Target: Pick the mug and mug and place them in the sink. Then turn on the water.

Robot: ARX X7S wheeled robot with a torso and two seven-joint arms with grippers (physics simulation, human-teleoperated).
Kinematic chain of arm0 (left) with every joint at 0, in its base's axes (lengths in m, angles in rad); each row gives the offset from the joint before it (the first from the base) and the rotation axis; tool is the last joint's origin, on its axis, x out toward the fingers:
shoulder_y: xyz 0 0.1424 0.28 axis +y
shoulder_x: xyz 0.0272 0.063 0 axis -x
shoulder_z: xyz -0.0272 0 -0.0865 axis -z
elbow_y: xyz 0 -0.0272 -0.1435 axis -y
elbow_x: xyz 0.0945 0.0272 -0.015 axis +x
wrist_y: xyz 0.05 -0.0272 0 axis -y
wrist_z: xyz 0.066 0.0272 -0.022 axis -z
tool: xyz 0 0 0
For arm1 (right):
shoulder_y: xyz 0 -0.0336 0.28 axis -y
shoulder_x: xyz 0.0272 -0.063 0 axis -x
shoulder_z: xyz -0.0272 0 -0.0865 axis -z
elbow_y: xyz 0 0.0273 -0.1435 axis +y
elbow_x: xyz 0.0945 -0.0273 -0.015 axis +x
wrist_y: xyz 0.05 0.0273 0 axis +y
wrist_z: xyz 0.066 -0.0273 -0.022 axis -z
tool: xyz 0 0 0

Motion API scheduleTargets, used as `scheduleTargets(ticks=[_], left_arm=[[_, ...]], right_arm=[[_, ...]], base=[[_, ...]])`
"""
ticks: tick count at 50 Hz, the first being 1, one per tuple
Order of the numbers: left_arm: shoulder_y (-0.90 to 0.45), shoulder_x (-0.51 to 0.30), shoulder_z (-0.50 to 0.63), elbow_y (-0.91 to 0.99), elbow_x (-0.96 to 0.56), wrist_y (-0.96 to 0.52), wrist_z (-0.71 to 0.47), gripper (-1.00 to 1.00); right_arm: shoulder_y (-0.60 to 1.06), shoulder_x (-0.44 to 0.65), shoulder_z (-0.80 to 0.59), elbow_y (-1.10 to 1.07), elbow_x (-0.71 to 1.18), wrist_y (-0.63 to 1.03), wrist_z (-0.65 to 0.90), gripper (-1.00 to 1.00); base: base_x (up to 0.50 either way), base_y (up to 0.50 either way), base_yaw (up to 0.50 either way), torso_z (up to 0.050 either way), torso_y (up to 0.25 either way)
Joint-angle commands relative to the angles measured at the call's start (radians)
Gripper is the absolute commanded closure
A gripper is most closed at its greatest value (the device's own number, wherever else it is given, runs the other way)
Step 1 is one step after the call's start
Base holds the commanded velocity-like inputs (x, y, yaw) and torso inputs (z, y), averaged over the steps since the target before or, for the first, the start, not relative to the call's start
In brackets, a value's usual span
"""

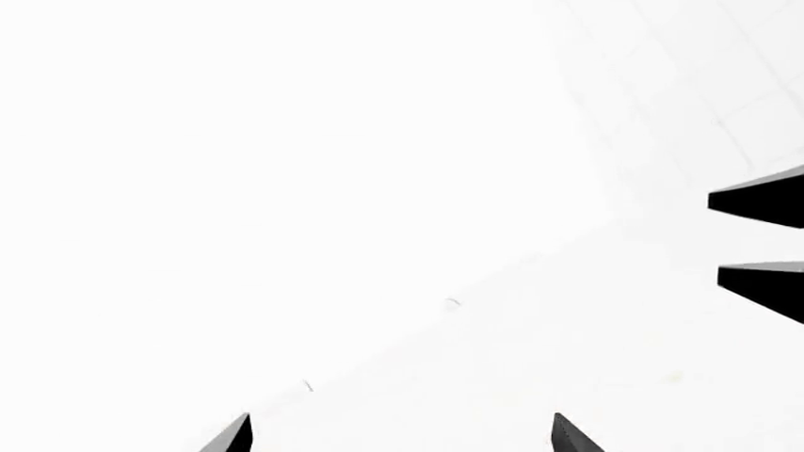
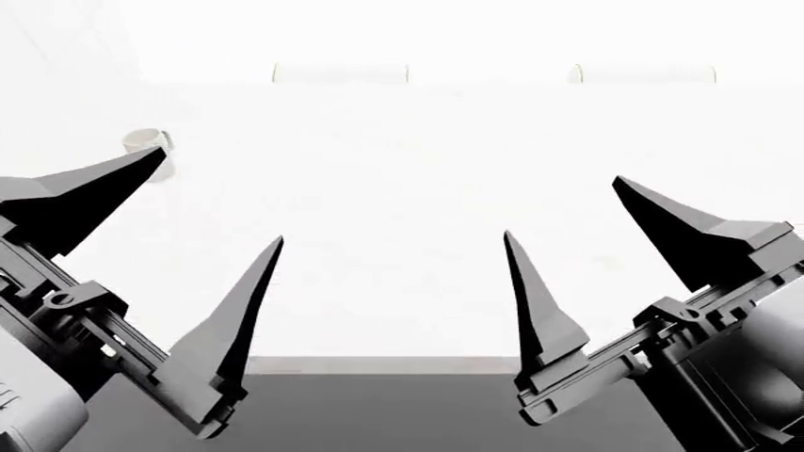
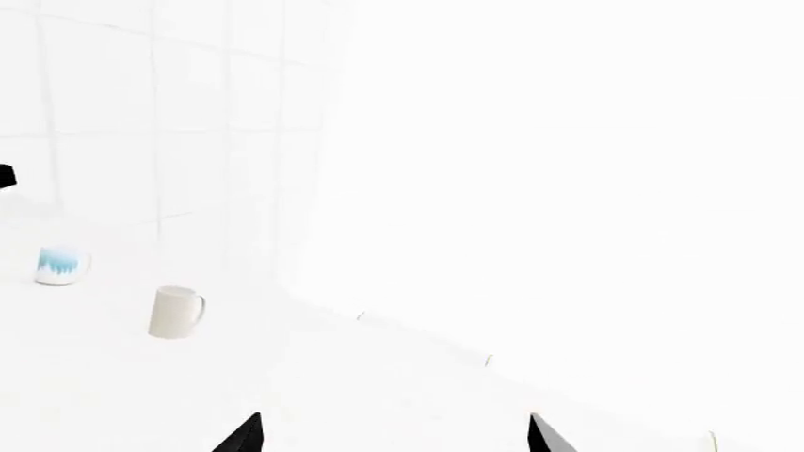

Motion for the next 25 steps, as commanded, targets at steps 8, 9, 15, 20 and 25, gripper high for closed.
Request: scheduleTargets(ticks=[8,9,15,20,25], left_arm=[[0.015,-0.019,0.023,-0.005,0.011,0.033,-0.003,-1.00],[0.015,-0.020,0.024,-0.006,0.010,0.035,-0.005,-1.00],[0.020,-0.022,0.033,-0.009,0.023,0.045,0.000,-1.00],[0.016,-0.028,0.040,-0.010,0.017,0.048,-0.007,-1.00],[0.013,-0.032,0.046,-0.011,0.018,0.053,-0.010,-1.00]], right_arm=[[0.003,0.016,-0.046,-0.005,-0.020,-0.016,-0.008,-1.00],[0.004,0.018,-0.046,-0.005,-0.017,-0.021,-0.008,-1.00],[0.001,0.019,-0.056,0.000,-0.027,-0.032,-0.008,-1.00],[0.003,0.024,-0.060,0.002,-0.025,-0.040,-0.008,-1.00],[0.007,0.029,-0.064,0.004,-0.023,-0.046,-0.004,-1.00]], base=[[0.10,0.50,0.00,0.000,0.000],[0.00,0.50,0.00,0.000,0.000],[0.00,0.50,0.00,0.000,0.000],[0.00,0.50,0.00,0.000,0.000],[0.00,0.50,0.00,0.000,0.000]])
